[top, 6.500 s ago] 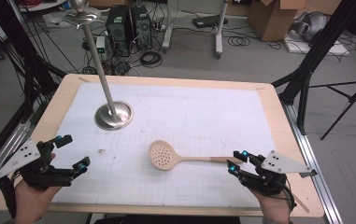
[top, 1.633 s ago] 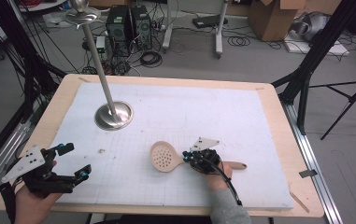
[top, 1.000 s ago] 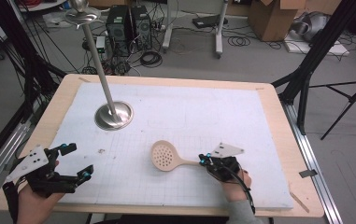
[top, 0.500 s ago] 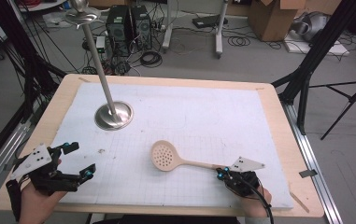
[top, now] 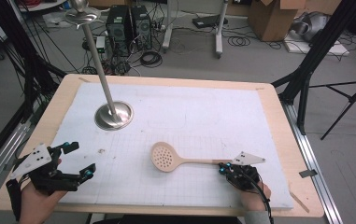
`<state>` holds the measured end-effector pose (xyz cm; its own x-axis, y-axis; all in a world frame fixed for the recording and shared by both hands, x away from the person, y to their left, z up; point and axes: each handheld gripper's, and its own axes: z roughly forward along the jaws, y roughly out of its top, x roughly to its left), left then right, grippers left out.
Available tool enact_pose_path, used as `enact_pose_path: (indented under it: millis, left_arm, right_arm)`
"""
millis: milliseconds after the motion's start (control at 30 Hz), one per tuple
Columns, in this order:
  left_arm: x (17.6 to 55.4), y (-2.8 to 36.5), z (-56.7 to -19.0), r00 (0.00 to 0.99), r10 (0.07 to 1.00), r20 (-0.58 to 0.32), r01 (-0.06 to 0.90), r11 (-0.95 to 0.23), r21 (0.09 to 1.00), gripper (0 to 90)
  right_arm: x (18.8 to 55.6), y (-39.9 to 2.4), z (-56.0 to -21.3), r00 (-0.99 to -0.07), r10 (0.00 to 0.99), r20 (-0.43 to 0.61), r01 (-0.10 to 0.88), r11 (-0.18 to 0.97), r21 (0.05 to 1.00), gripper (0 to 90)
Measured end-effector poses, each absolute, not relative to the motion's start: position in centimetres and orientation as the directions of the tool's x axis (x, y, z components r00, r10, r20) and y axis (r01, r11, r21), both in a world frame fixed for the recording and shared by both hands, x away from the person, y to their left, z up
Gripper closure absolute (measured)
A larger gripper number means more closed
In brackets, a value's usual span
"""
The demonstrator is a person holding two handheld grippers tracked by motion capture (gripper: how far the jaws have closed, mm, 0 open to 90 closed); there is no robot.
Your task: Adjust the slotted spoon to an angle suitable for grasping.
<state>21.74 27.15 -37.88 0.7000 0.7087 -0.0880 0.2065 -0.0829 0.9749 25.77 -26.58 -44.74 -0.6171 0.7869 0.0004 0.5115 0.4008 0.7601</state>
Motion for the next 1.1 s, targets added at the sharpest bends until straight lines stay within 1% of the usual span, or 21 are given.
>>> enact_pose_path:
  millis: [200,367,500,1100]
  left_arm:
    - [21.6,27.2,-37.9,0.7,0.709,-0.086,0.206,-0.085,0.975,1.7]
    - [21.5,27.3,-38.0,0.696,0.712,-0.089,0.209,-0.083,0.974,1.7]
    - [21.4,27.3,-38.0,0.695,0.714,-0.089,0.211,-0.084,0.974,1.7]
    - [20.6,27.9,-38.2,0.678,0.729,-0.091,0.216,-0.08,0.973,1.7]
  right_arm:
    - [27.3,-26.2,-44.6,-0.603,0.797,-0.022,0.517,0.412,0.75,90.0]
    - [28.4,-26.0,-44.5,-0.587,0.81,0.003,0.541,0.389,0.745,90.0]
    - [29.1,-25.7,-44.5,-0.581,0.814,-0.001,0.545,0.39,0.743,90.0]
    - [31.5,-24.3,-44.6,-0.59,0.807,-0.019,0.525,0.401,0.751,90.0]
